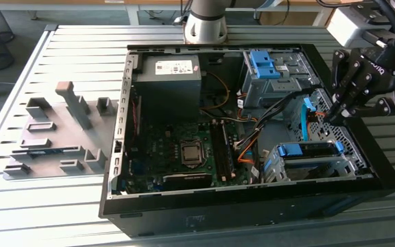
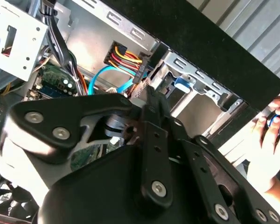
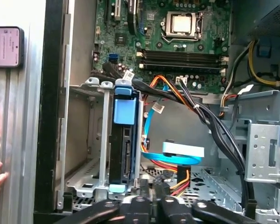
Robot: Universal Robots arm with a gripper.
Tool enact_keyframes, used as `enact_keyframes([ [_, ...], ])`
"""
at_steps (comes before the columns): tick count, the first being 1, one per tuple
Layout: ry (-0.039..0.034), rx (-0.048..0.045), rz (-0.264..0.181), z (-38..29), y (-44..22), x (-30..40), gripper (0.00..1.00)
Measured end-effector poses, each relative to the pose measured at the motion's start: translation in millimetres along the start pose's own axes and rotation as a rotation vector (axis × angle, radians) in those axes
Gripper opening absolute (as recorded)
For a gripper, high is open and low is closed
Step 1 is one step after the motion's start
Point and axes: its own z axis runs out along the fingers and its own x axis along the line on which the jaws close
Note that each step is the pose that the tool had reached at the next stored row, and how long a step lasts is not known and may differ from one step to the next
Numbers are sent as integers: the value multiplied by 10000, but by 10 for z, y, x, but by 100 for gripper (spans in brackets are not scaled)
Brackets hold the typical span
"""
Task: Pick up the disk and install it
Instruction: 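Insert the first disk wire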
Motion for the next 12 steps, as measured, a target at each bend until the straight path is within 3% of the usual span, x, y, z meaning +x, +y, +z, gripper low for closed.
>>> enact_keyframes([
  [3, 29, -5, 1, 13, -5, -53, 24],
  [6, 29, -5, 1, 26, -6, -59, 25],
  [7, 29, -5, 1, 30, -6, -59, 31],
  [12, 26, -5, -1, 50, -7, -77, 31],
])
